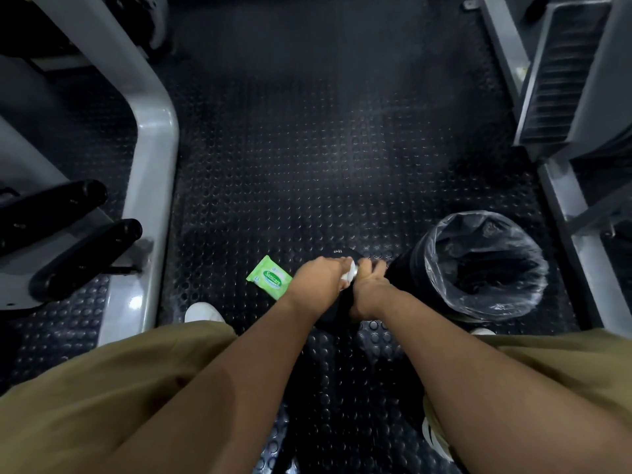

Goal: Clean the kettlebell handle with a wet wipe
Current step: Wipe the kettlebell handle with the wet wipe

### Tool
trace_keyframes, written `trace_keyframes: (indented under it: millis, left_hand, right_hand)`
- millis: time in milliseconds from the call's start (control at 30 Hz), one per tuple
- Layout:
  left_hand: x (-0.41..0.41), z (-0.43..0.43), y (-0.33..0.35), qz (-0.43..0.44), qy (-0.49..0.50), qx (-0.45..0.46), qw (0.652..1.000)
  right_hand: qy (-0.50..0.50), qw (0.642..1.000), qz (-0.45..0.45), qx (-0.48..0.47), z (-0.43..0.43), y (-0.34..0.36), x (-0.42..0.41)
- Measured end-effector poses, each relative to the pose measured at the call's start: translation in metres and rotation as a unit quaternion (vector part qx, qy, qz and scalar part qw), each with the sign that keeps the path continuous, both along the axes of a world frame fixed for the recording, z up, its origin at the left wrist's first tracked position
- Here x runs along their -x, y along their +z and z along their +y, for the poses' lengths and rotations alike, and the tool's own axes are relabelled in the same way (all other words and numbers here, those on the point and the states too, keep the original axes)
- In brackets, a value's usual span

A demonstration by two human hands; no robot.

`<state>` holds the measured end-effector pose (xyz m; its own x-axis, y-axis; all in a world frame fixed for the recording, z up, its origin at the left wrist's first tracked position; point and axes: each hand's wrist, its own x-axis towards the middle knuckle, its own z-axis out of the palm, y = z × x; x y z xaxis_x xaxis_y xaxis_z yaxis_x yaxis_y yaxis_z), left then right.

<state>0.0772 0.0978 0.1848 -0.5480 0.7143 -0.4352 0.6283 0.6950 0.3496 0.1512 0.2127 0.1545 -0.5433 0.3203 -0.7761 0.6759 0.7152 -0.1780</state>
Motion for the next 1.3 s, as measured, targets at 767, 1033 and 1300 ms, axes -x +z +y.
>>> trace_keyframes:
  millis: [767, 1033, 1300]
  left_hand:
    - [0.005, 0.010, -0.018, 0.037, -0.096, 0.014, 0.995]
    - [0.018, -0.024, -0.013, -0.015, -0.024, -0.004, 1.000]
    - [-0.004, 0.012, -0.009, 0.086, -0.101, 0.019, 0.991]
  right_hand:
    - [-0.001, 1.000, 0.024, 0.003, 0.001, -0.006, -0.002]
    - [0.009, 0.999, 0.049, 0.009, 0.003, -0.007, -0.006]
    - [0.015, 1.000, 0.026, 0.007, 0.001, -0.004, -0.001]
